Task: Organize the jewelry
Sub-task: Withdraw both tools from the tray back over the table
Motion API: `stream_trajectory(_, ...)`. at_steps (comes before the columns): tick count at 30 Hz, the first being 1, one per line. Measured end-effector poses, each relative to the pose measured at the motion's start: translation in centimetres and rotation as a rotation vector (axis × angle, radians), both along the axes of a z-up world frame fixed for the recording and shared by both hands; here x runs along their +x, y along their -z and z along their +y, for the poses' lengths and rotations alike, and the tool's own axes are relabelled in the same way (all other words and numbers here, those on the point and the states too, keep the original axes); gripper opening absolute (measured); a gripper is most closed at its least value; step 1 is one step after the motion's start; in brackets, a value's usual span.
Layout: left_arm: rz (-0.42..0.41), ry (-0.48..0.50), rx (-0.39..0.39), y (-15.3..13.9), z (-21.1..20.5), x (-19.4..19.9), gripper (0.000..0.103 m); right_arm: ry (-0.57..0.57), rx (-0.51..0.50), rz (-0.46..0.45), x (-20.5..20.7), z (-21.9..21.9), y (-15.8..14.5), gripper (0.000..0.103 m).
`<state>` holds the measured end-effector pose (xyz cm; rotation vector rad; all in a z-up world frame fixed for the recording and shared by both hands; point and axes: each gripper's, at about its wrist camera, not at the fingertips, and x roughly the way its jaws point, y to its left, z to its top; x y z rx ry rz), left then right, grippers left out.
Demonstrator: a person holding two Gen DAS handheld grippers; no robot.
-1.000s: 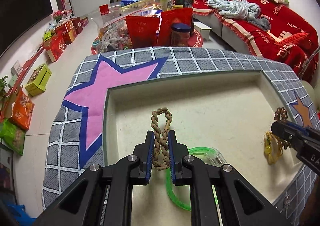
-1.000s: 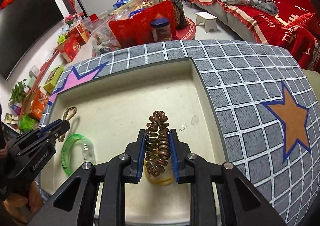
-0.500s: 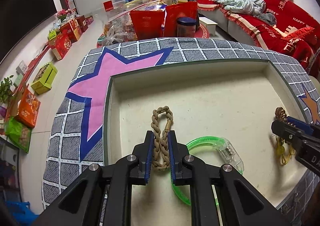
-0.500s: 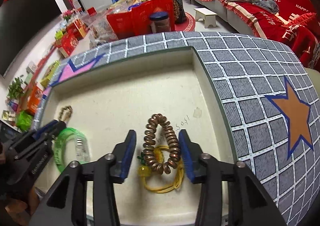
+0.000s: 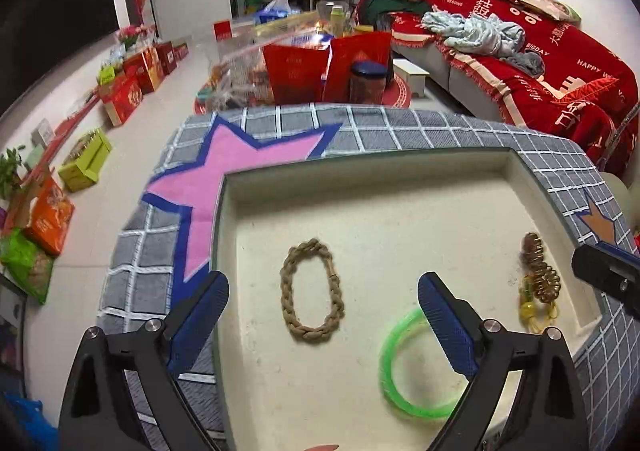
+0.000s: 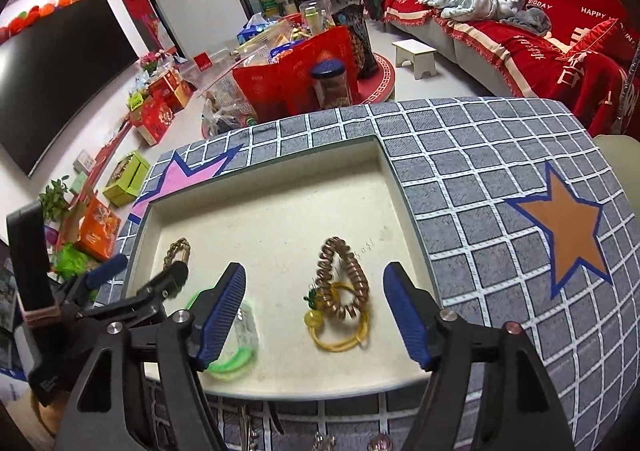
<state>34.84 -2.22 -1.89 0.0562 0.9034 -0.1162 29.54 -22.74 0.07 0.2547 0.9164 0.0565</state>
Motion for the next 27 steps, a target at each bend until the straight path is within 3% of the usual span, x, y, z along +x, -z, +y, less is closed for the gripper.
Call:
stream_trajectory(5, -0.029, 0.006, 0.001, -1.5, 0.3, -1.5, 0.103, 0.014, 0.034, -0.021, -2.0, -0.6, -0.5, 0.082)
stream_trajectory(7, -0.036, 0.013, -0.005, -2.1, 0.5, -2.4, 0.103, 0.017, 0.049, -0.028, -2.9, -0.7, -0.7, 0.092)
stream_trajectory(14, -0.064, 0.040, -0.015, -3.2, 2.0, -7.2, 0.103, 0.013, 0.069, -0.048, -6.9, -0.9, -1.2, 0.093)
stream_trajectory(19, -0.015, 0.058, -0.074, -2.4, 3.5, -10.8, 0.103, 0.013, 0.122, -0.020, -9.9, -1.2, -0.3, 0.093)
stream_trajectory(27, 0.026, 0.061, -0.066, 0.2, 4.2, -16.2, 0.103, 0.039, 0.090, 0.051, -15.0, -1.6, 2.3, 0.093)
